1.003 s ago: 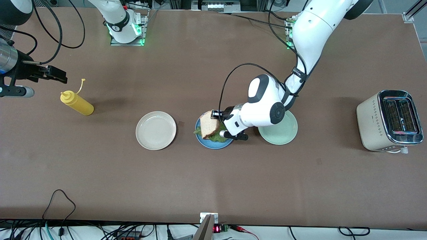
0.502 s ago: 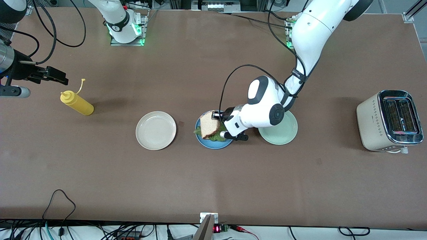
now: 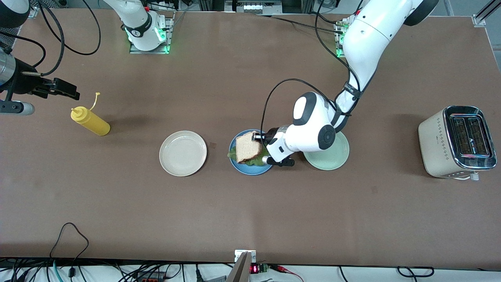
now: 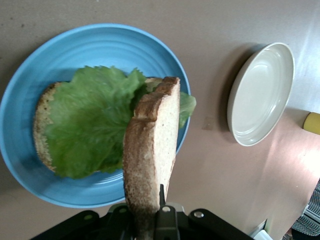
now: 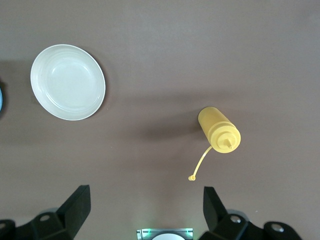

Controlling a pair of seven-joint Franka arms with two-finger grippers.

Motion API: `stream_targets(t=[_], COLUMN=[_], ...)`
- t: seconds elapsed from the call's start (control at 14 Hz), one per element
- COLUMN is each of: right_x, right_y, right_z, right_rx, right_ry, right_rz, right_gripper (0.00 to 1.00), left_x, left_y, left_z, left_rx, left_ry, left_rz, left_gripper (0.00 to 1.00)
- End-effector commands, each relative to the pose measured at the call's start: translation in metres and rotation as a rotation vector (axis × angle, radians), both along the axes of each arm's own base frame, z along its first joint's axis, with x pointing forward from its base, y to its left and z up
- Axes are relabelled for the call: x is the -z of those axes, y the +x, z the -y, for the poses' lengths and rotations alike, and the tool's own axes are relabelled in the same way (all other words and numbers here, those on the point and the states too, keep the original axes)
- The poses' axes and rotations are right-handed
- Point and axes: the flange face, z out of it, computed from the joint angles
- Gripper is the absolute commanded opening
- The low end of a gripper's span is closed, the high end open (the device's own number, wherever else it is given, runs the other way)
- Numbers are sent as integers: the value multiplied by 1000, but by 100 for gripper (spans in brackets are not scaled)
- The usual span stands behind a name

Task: Make sandwich in blue plate with both arms
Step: 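Lower the bread onto the lettuce and open the left gripper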

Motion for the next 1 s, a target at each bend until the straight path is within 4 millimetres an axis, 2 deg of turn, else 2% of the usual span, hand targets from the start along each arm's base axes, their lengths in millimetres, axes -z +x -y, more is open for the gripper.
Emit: stream_targets(t=[0.0,0.14,0.29,0.5,0.65,0.72,0.86,0.93], right_x=[-2,-2,-2,-1,-1,-1,-1,-1], right_y=[-5,-5,-5,-5,-5,-5,-5,-5], right_z=[-2,-1,0,2,2,2,2,2], right_rx=[10,9,8,11,11,9,3,2], right_ry=[7,-2,-14,-14,-14,-14,-13,-13], right_rz=[8,11,10,5,5,4,4,2], right_gripper=[100,100,100,100,100,100,100,100], left_x=[16,29,34,28,20,16,9,2], left_y=[1,4,4,13,19,22,35,37], left_z=[-5,-14,-14,-19,-21,-24,-44,-45], left_rx=[-1,-13,-17,-42,-56,-62,-88,-88], left_ry=[1,18,19,13,11,9,8,7], left_rz=[-3,-10,-15,12,44,50,57,66], left_gripper=[21,25,37,68,100,100,100,100])
